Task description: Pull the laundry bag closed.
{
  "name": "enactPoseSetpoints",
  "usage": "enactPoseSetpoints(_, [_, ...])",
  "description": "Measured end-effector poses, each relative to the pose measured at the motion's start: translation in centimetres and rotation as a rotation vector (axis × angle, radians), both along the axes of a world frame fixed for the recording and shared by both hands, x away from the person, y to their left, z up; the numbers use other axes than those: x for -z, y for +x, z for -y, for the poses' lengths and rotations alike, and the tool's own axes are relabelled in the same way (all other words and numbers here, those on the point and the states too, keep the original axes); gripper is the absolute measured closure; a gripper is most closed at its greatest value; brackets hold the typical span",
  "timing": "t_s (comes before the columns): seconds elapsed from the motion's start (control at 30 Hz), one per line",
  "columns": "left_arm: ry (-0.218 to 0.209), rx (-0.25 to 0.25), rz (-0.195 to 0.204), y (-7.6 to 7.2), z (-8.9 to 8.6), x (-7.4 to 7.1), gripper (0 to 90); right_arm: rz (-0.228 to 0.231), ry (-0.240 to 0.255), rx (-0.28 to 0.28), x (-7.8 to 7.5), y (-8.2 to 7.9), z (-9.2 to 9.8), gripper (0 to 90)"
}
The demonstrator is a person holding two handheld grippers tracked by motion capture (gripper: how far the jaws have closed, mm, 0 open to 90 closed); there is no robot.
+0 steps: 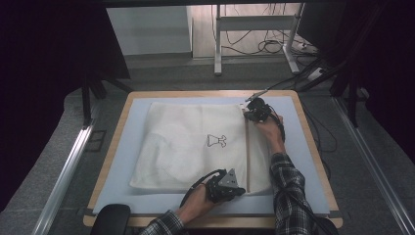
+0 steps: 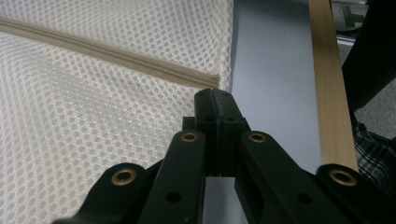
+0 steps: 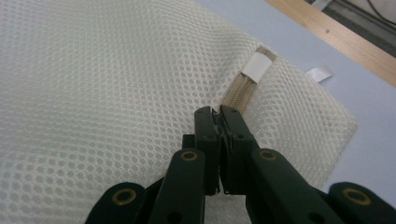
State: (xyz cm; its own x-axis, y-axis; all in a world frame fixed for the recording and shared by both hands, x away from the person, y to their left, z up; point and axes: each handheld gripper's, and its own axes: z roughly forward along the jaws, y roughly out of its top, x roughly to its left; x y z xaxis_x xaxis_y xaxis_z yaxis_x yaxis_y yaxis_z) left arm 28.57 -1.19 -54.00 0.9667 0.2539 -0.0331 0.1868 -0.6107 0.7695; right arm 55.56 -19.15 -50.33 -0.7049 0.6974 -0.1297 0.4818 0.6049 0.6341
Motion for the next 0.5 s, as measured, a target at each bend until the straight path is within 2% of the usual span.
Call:
enactPoseSetpoints(0.07, [0.001, 0.000, -0.003, 0.02, -0.01, -0.02, 90.0, -0.029, 0.002, -0.007, -0.09, 0.01, 0.28, 86.1])
enactPoseSetpoints(0.17, [-0.001, 0.000, -0.006, 0.02, -0.01, -0.02, 90.0, -0.038, -0.010, -0.012, -0.16, -0.17, 0.52, 86.0])
enactPoseSetpoints(0.27, [-0.002, 0.000, -0.010, 0.06, -0.02, -0.01, 90.0, -0.040, -0.030, -0.019, -0.16, -0.36, 0.47, 85.7])
enactPoseSetpoints(0.37, [-0.001, 0.000, -0.012, 0.08, -0.04, -0.03, 90.0, -0.041, -0.072, -0.029, -0.20, -0.56, 0.41, 85.4])
enactPoseSetpoints(0.5, [-0.003, 0.000, -0.012, 0.09, -0.04, -0.01, 89.9, -0.037, -0.082, -0.029, -0.23, -0.71, 0.56, 86.2])
